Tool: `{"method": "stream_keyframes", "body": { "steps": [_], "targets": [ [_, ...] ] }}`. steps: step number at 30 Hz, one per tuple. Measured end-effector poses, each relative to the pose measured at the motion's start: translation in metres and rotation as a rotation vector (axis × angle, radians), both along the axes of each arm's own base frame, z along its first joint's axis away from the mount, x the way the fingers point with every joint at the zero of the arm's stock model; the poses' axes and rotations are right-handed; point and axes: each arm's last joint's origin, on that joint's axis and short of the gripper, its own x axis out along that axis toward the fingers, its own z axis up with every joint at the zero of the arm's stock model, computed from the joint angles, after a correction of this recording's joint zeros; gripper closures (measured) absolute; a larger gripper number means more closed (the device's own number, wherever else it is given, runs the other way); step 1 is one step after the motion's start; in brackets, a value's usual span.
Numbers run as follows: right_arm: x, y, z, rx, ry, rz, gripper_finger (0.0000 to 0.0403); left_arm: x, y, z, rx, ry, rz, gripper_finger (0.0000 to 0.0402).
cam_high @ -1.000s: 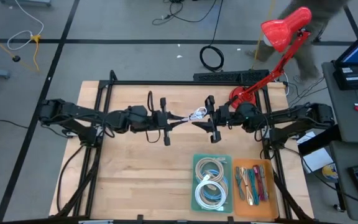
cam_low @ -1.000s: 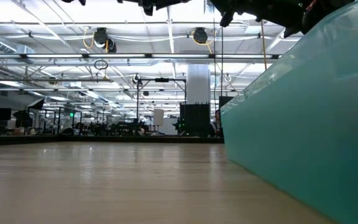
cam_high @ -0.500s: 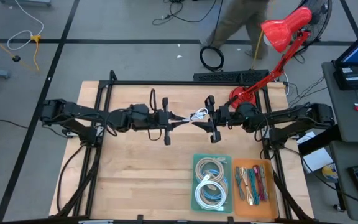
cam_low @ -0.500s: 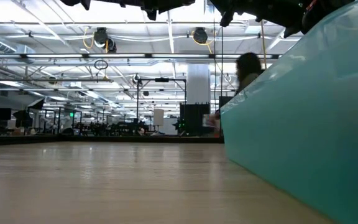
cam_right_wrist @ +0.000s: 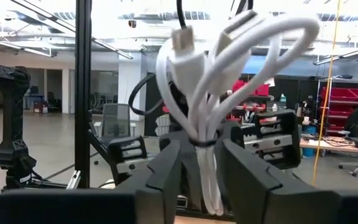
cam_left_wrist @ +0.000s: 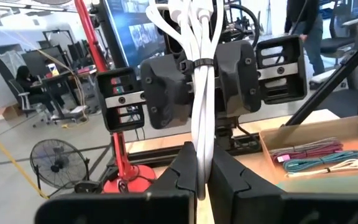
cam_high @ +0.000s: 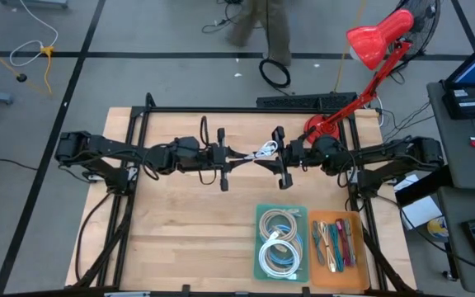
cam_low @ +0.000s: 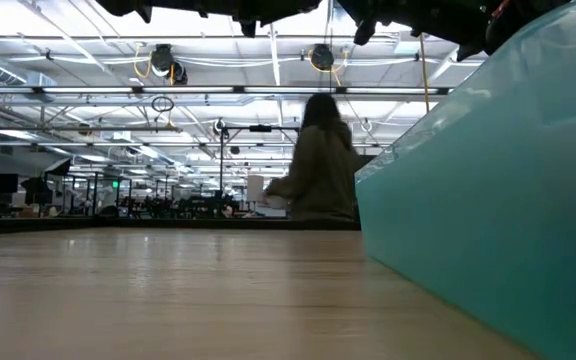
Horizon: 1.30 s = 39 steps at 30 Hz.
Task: Pick & Place USB Port
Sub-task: Put the white charger cable into the orange bin
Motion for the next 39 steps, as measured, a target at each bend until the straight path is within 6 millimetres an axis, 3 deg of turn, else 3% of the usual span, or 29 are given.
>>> {"method": "stream_keyframes", "body": {
  "steps": [10,15,22,27,32,39],
  "targets": [
    [0.000,0.000,-0.001,-0.015,0.004,-0.003,0.0392,0.000,0.000,-0.001,-0.007,0.006,-0.019,0.0391],
    [0.000,0.000,-0.001,-0.007,0.008,-0.006,0.0382,0.000,0.000,-0.001,-0.020,0.012,-0.019,0.0380],
    [0.001,-0.001,-0.003,0.005,0.030,-0.025,0.0391,-0.001,0.002,-0.013,-0.055,0.136,0.058,0.0275],
    [0.002,-0.002,-0.006,0.046,0.070,-0.056,0.0393,-0.005,0.004,-0.026,-0.076,0.269,0.142,0.0227],
    [0.003,-0.008,-0.014,0.135,0.165,-0.154,0.0388,-0.009,0.005,-0.035,-0.110,0.365,0.174,0.0211],
    [0.004,-0.009,-0.016,0.188,0.387,-0.248,0.0391,-0.015,0.003,-0.048,-0.141,0.511,0.190,0.0217]
  ]
}}
